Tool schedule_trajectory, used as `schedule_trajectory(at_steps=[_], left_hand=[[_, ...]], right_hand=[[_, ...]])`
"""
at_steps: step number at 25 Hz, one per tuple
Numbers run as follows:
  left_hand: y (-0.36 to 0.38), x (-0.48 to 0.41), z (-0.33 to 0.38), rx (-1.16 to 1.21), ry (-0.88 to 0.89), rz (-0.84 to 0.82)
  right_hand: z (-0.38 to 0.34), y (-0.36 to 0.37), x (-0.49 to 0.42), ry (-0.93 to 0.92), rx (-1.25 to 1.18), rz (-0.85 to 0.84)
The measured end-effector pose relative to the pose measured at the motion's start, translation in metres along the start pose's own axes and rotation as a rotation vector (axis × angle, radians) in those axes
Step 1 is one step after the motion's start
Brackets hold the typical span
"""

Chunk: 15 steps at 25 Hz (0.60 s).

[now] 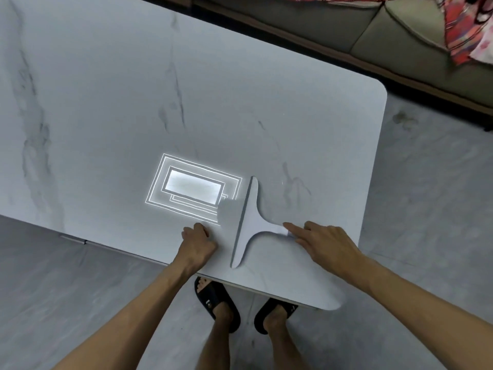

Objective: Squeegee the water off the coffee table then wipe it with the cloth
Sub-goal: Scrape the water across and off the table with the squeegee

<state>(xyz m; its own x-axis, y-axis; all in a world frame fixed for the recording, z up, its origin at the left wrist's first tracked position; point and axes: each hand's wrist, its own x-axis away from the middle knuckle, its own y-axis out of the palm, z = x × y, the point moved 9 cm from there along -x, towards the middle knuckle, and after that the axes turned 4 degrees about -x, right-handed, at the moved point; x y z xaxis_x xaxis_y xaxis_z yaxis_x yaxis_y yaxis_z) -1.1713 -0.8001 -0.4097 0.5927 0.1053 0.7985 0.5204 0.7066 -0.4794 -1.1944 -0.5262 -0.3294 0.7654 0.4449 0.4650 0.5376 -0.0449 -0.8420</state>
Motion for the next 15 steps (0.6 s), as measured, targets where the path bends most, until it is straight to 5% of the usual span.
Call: schedule_trajectory(at_steps=[8, 15], left_hand=[[0.008, -0.007, 0.007, -0.121, -0.091, -0.041], [-0.041, 0.014, -0.015, 0.026, -0.068, 0.29]], right_hand=[[0.048, -0.027, 0.064, 0.133, 0.004, 0.107], [-0.081, 0.011, 0.02, -0.281, -0.009, 0.003]])
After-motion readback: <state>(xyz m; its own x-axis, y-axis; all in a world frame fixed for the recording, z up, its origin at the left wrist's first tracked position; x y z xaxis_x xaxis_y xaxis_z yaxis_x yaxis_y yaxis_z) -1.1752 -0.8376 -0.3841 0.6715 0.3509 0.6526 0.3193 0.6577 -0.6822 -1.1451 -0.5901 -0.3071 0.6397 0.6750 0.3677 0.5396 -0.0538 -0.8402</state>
